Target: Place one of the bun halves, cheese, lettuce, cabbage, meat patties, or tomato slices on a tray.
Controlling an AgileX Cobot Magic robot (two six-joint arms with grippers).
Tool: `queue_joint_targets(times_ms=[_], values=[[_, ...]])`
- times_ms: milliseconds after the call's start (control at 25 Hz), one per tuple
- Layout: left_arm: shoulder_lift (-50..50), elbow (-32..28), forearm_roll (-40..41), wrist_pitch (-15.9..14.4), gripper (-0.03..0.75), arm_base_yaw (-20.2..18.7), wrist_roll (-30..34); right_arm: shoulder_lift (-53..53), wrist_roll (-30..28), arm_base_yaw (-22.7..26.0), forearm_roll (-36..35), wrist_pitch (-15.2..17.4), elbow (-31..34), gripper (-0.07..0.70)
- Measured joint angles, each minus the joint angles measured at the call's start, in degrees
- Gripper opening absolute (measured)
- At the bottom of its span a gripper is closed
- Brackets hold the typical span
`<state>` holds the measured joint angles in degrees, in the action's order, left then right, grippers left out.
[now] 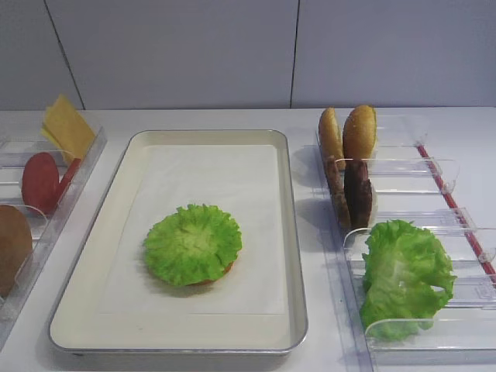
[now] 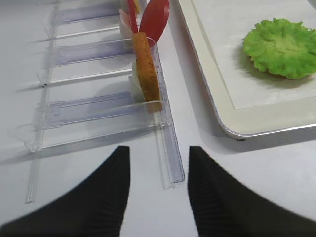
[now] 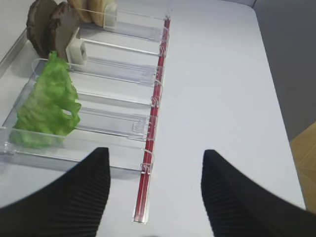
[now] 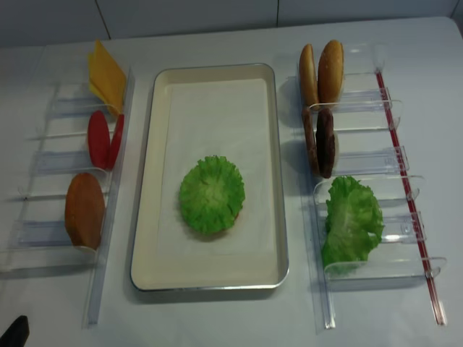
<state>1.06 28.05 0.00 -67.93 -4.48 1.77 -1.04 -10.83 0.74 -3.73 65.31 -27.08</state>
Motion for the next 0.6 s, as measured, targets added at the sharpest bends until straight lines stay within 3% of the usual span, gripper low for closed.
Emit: queue_joint_targets(times_ms=[600], values=[[0.00,0.00,0.00,0.00,0.293,0.00,0.00,0.00,0.00,0.00,0.00,0.00,0.00,0.405]])
